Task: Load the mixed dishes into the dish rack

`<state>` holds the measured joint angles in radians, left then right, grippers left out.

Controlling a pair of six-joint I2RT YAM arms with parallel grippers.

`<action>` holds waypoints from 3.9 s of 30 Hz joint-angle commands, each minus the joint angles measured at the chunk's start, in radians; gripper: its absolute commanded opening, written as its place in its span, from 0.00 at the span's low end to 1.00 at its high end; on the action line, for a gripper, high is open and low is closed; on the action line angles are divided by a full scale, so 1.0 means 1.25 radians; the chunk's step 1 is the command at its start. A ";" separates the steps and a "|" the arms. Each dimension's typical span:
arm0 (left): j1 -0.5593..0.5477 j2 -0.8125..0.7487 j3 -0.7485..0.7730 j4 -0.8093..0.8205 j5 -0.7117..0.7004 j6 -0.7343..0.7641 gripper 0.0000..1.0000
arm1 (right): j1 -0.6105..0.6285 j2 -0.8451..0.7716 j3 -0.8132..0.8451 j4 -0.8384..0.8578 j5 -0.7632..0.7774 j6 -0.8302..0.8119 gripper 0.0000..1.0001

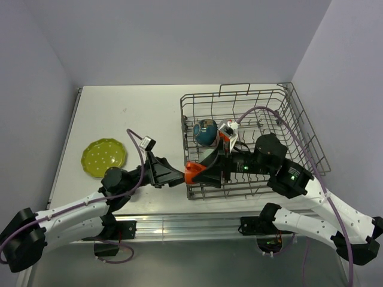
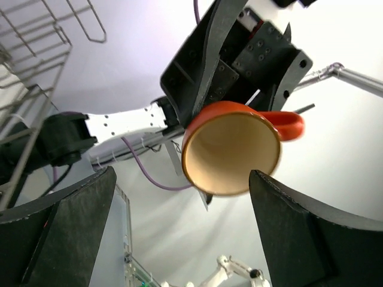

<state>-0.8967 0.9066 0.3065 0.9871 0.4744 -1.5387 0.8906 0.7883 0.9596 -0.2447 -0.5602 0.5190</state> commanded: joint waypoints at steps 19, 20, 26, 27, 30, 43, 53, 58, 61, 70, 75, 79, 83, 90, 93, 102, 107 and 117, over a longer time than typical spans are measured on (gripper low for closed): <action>0.148 -0.184 0.470 -1.397 -0.464 0.312 0.89 | -0.102 0.207 0.306 -0.619 0.598 -0.059 0.00; 0.148 -0.182 0.484 -1.418 -0.490 0.306 0.88 | -0.110 0.225 0.306 -0.624 0.603 -0.059 0.00; 0.148 -0.139 0.477 -1.543 -0.538 0.255 0.84 | -0.193 0.280 0.263 -0.639 0.625 -0.094 0.00; 0.148 -0.139 0.467 -1.543 -0.540 0.242 0.84 | -0.218 0.282 0.255 -0.628 0.613 -0.099 0.00; 0.148 -0.155 0.438 -1.522 -0.528 0.228 0.84 | -0.241 0.300 0.234 -0.613 0.613 -0.113 0.00; 0.148 -0.166 0.464 -1.560 -0.544 0.222 0.84 | -0.265 0.378 0.183 -0.587 0.592 -0.129 0.00; 0.148 -0.163 0.460 -1.587 -0.537 0.215 0.84 | -0.267 0.447 0.191 -0.548 0.573 -0.105 0.00; 0.148 -0.174 0.457 -1.617 -0.546 0.194 0.85 | -0.267 0.470 0.145 -0.503 0.574 -0.092 0.00; 0.148 -0.162 0.453 -1.638 -0.543 0.196 0.84 | -0.267 0.458 0.132 -0.484 0.583 -0.089 0.15; 0.148 -0.112 0.454 -1.725 -0.565 0.172 0.88 | -0.266 0.447 0.125 -0.462 0.587 -0.100 0.78; 0.148 -0.106 0.451 -1.742 -0.576 0.160 0.88 | -0.265 0.437 0.133 -0.460 0.590 -0.107 0.96; 0.147 -0.093 0.441 -1.751 -0.598 0.151 0.86 | -0.252 0.392 0.150 -0.462 0.605 -0.108 0.97; 0.149 -0.063 0.444 -1.706 -0.620 0.172 0.83 | -0.239 0.329 0.169 -0.472 0.604 -0.105 0.97; 0.181 0.042 0.474 -1.658 -0.657 0.244 0.83 | -0.226 0.208 0.185 -0.485 0.578 -0.106 0.97; 0.221 0.063 0.462 -1.616 -0.648 0.292 0.82 | -0.228 0.173 0.191 -0.498 0.582 -0.110 0.97; 0.310 0.135 0.425 -1.525 -0.603 0.383 0.71 | -0.226 0.117 0.197 -0.520 0.572 -0.112 0.97; 0.314 0.180 0.414 -1.488 -0.588 0.396 0.67 | -0.228 0.100 0.205 -0.527 0.567 -0.115 0.97; 0.316 0.231 0.361 -1.430 -0.532 0.408 0.49 | -0.226 0.068 0.224 -0.559 0.587 -0.116 0.97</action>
<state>-0.5072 1.1908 0.7612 -0.8459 -0.2264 -1.0458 0.5999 0.8974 1.1896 -0.9283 0.1497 0.3801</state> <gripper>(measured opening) 0.507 0.972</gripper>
